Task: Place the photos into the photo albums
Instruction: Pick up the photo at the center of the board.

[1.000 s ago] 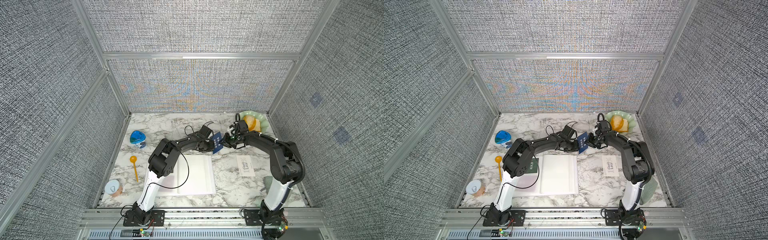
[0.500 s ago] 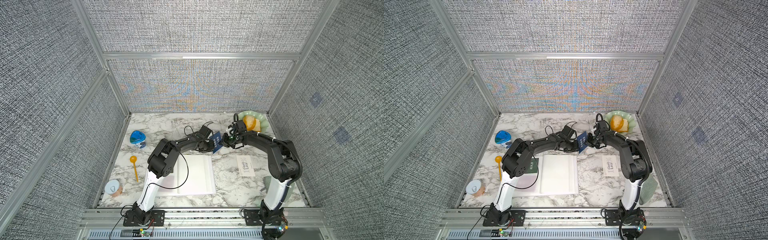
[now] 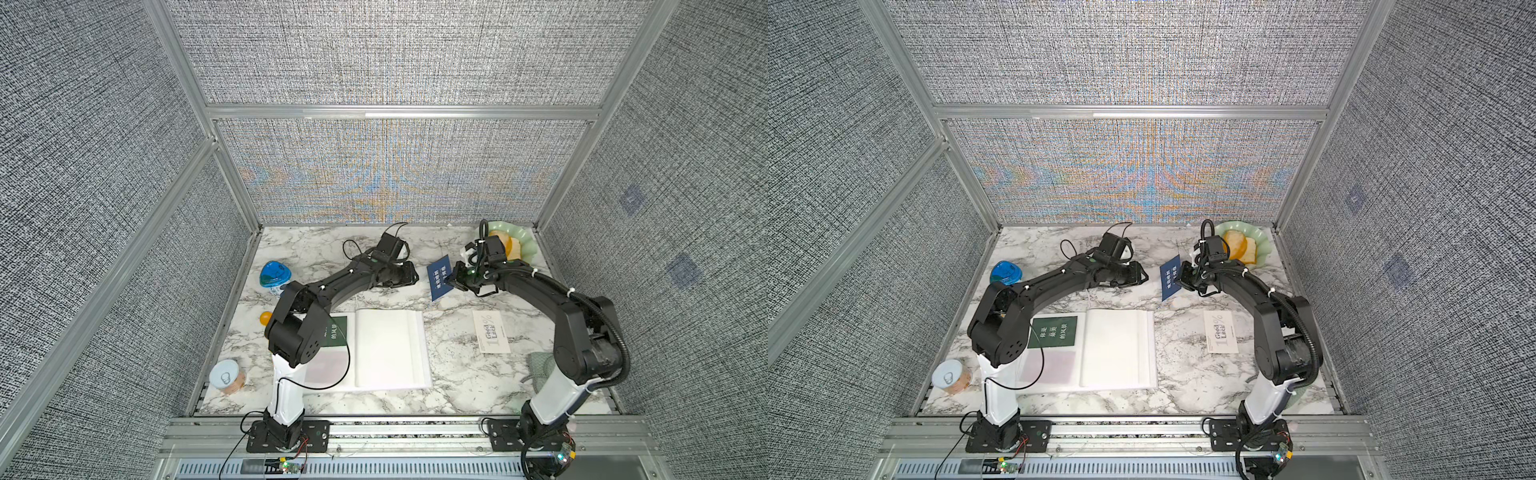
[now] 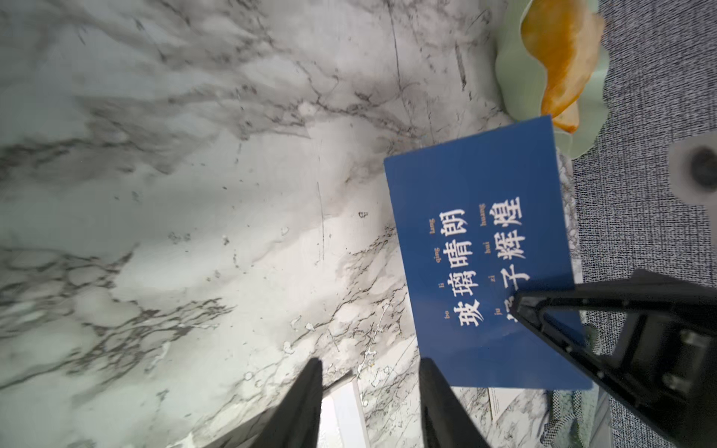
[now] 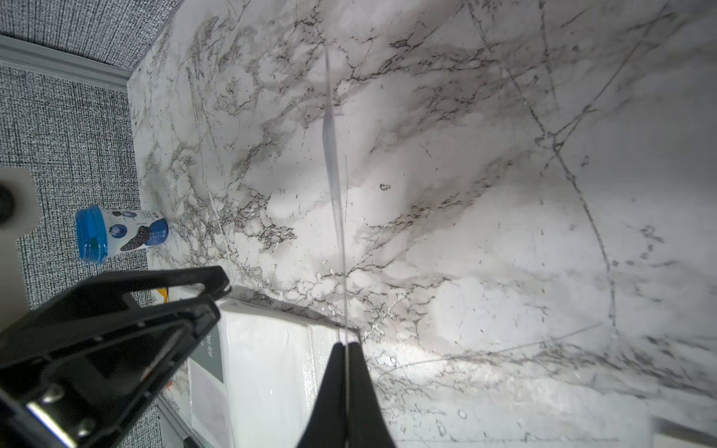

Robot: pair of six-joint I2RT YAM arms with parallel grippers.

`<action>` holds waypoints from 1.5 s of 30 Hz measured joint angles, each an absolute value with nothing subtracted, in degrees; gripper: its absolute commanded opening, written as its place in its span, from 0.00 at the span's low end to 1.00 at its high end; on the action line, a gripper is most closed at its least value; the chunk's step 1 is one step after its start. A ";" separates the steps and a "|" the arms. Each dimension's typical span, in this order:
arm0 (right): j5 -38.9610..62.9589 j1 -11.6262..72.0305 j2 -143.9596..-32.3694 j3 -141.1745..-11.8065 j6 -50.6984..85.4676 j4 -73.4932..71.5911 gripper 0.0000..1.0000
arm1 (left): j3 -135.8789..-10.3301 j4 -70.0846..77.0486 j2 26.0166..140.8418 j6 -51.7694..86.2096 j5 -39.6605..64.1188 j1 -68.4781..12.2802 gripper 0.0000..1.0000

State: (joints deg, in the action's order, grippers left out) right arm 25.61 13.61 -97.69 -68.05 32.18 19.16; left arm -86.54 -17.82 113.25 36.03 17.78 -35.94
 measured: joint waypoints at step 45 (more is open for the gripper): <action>55.07 21.32 -82.72 -45.43 34.85 -0.45 0.00 | -44.51 27.38 93.91 42.48 51.20 -26.89 0.67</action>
State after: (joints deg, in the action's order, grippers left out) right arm 55.07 21.32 -82.72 -45.43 34.85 -0.45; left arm -44.51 27.38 93.91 42.48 51.20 -26.89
